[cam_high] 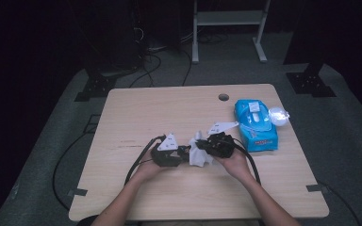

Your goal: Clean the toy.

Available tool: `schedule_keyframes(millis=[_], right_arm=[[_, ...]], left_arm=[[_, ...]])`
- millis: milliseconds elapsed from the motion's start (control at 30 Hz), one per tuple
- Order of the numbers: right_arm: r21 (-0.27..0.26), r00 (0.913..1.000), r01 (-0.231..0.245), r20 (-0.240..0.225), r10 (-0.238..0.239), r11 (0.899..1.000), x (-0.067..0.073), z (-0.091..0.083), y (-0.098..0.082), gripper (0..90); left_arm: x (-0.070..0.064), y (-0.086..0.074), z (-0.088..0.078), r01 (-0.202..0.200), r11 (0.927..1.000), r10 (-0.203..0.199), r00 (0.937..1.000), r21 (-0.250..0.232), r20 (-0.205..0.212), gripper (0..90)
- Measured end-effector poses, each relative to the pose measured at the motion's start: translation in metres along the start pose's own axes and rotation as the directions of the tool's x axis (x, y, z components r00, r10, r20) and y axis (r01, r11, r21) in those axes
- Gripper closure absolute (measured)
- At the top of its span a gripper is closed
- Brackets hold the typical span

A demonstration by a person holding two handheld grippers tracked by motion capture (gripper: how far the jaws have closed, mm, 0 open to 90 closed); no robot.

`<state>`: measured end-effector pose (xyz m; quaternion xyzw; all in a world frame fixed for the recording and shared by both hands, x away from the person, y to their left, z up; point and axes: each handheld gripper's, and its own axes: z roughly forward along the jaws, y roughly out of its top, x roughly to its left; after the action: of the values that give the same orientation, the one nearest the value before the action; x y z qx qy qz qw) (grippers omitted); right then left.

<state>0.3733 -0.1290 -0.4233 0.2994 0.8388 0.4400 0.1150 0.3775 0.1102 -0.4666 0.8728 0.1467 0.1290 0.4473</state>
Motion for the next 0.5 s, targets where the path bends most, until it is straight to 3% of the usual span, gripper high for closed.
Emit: schedule_keyframes(millis=[200, 500], right_arm=[[-0.008, 0.9982, -0.043, 0.042, 0.043, 0.999, -0.016, -0.016, -0.012, 84.2], [-0.010, 0.9999, -0.010, 0.001, 0.010, 1.000, -0.002, -0.004, -0.007, 84.1]], left_arm=[[0.000, 0.000, 0.001, 0.010, 0.9999, -0.010, 0.9999, -0.005, -0.002, 58.2], [0.001, -0.001, 0.000, 0.017, 0.9998, -0.017, 0.9998, -0.010, -0.007, 58.2]])
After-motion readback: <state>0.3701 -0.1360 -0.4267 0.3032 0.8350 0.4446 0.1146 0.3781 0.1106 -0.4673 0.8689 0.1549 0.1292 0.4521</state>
